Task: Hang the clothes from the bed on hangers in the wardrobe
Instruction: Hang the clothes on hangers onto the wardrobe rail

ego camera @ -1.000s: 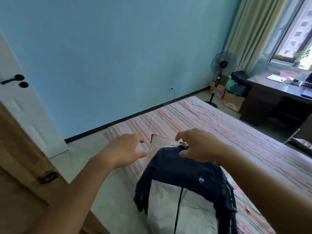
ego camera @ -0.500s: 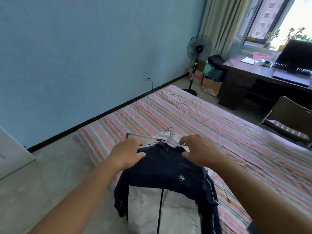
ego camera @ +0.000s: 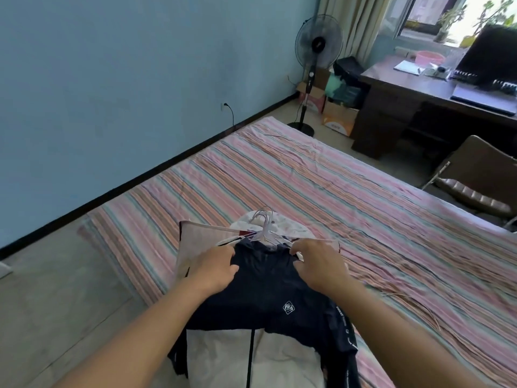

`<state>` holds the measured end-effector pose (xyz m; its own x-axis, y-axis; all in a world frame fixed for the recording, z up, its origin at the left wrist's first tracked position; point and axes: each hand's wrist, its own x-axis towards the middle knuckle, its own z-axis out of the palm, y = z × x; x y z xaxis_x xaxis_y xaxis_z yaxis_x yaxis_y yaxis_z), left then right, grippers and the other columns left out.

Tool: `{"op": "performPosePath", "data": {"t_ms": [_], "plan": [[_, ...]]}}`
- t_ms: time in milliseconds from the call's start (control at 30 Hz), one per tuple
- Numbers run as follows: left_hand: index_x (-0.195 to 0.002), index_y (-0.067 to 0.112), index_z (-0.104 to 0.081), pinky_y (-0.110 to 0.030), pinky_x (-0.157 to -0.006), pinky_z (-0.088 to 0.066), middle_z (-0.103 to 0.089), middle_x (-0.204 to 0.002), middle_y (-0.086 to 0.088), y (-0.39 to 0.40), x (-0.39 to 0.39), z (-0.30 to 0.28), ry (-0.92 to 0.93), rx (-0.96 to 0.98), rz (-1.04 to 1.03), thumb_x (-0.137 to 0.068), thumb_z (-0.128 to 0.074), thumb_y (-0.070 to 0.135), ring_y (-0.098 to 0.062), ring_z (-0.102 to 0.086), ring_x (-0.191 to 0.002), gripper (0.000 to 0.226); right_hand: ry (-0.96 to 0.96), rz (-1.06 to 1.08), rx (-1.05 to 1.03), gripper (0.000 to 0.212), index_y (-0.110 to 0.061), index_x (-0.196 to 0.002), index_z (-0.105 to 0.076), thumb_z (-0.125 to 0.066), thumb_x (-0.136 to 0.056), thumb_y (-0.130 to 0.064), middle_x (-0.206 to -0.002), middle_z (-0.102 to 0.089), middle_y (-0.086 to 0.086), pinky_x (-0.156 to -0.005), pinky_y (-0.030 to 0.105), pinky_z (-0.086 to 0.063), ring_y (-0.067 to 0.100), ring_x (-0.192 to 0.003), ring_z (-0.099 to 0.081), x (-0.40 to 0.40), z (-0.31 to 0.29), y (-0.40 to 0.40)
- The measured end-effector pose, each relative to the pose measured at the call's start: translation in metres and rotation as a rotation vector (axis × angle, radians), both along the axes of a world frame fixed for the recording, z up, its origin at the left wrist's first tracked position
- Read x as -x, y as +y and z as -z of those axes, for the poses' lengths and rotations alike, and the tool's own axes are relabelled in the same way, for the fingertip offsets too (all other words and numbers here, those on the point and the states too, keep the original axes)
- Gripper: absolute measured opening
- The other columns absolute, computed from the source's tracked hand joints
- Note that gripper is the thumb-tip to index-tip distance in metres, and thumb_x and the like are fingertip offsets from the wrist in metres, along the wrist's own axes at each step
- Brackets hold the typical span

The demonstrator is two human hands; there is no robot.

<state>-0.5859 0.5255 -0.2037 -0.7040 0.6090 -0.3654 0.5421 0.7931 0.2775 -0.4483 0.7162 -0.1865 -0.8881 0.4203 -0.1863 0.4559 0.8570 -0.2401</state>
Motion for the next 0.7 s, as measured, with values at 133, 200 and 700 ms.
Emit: {"op": "performPosePath", "data": {"t_ms": [133,200,700], "plan": [[-0.127,0.015,-0.057,-0.034,-0.092,-0.047,-0.063,-0.126,-0.005,0.019,0.031,0.045,-0.038,0.051,-0.055,-0.096,-0.055,0.034,-0.027,-0.058,-0.113,0.036,-0.012,0.065,0.034,0.03,-0.024,-0.122,-0.066,-0.056,-0.094,-0.022,-0.122,-0.065,-0.002,-0.077,0.028,-0.038,0.021,-0.113,-0.059,0.022,0.048,0.028],[-0.128,0.016,-0.057,-0.035,-0.093,-0.048,-0.063,-0.126,-0.005,0.03,0.044,0.068,-0.054,0.057,-0.088,-0.096,-0.056,0.033,-0.027,-0.058,-0.114,0.036,-0.026,0.107,0.076,0.032,-0.022,-0.126,-0.064,-0.055,-0.095,-0.02,-0.125,-0.065,-0.002,-0.082,0.029,-0.04,0.021,-0.116,-0.058,0.031,0.073,0.039],[-0.137,0.02,-0.046,-0.037,-0.096,-0.045,-0.055,-0.132,-0.005,0.08,0.101,0.206,0.003,0.176,-0.105,-0.094,-0.059,0.027,-0.026,-0.048,-0.122,0.045,-0.114,0.19,0.183,0.071,-0.02,-0.154,-0.019,-0.059,-0.096,-0.02,-0.118,-0.063,0.005,-0.07,0.034,-0.04,0.026,-0.1,-0.059,0.07,0.225,0.087]]}}
